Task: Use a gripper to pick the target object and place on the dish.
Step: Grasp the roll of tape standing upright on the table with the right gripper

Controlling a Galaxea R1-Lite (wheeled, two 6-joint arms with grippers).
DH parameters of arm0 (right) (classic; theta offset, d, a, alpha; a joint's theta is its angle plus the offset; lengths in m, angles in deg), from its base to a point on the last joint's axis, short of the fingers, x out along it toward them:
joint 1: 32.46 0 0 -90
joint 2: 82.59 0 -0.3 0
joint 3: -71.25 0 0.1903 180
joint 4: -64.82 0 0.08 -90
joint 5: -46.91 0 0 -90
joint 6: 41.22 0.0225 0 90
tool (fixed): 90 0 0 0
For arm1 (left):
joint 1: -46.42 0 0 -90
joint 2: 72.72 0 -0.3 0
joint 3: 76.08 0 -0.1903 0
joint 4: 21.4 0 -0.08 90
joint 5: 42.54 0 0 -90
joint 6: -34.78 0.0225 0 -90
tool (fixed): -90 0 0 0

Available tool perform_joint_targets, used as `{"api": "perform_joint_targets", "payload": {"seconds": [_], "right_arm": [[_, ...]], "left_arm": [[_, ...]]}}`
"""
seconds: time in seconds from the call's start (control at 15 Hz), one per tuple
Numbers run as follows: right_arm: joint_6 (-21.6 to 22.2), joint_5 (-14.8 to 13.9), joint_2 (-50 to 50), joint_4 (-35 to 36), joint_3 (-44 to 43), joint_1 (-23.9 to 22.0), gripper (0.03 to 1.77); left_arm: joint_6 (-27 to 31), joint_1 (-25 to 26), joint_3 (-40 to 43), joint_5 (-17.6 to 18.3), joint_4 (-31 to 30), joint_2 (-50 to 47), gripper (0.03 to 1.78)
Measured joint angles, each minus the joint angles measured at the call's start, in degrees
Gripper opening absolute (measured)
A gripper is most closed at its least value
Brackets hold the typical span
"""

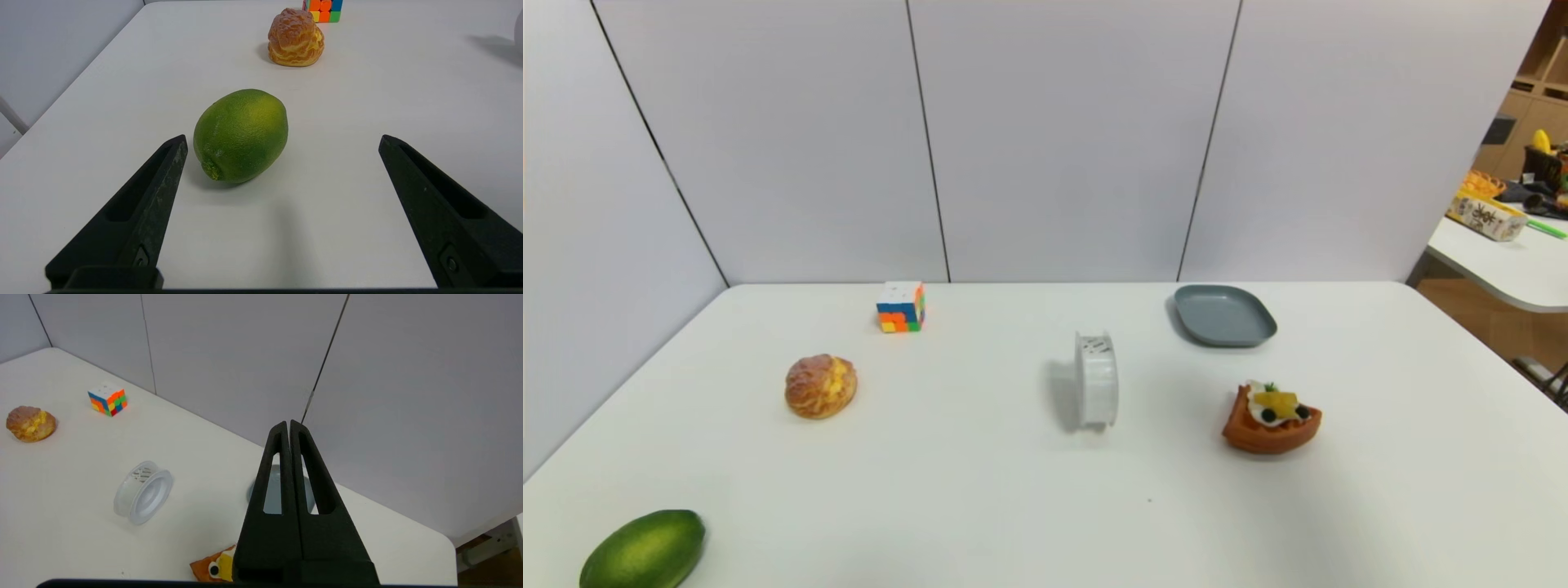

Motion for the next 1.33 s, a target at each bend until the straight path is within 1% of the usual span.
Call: {"api": "perform_joint_targets", "payload": {"seconds": [0.13,0.33,0.67,0.8,0.93,1.0,1.07,1.13,1.2,1.33], "right_arm": [[-0.73,0.46,2.01,-2.67,-1.01,0.44,0.05],[-1.04,0.74,5.02,-9.12,-6.31,2.85,0.05],[-1.67,0.41,10.48,-26.1,-18.13,8.24,0.05],[-4.93,0.41,11.89,-30.29,-19.52,9.86,0.05],[-8.27,0.46,12.63,-32.35,-19.65,10.78,0.05],[-8.75,0.46,12.93,-33.04,-19.83,11.46,0.05],[-9.39,0.46,13.1,-33.68,-19.63,11.96,0.22],[-11.11,0.38,13.18,-33.99,-19.04,12.15,0.41],[-12.95,0.3,13.2,-34.15,-18.69,12.26,0.56],[-13.42,0.3,13.35,-34.34,-18.43,12.45,0.82]], "left_arm": [[0.0,0.01,0.0,0.0,0.02,0.0,1.69],[0.0,0.0,0.0,-0.02,0.02,0.0,1.69],[0.0,0.0,0.0,0.0,0.0,0.0,1.69],[-0.02,0.0,0.0,-0.02,0.0,0.0,1.69],[0.0,0.01,0.0,-0.02,0.0,0.0,1.69],[0.0,0.01,0.0,0.0,0.0,0.0,1.69],[0.0,0.01,0.0,0.0,0.0,0.0,1.69],[0.0,0.01,0.0,0.0,0.0,0.0,1.69],[0.0,0.01,0.0,0.01,0.02,0.0,1.69],[0.0,0.0,0.0,0.0,0.0,0.0,1.69]]}}
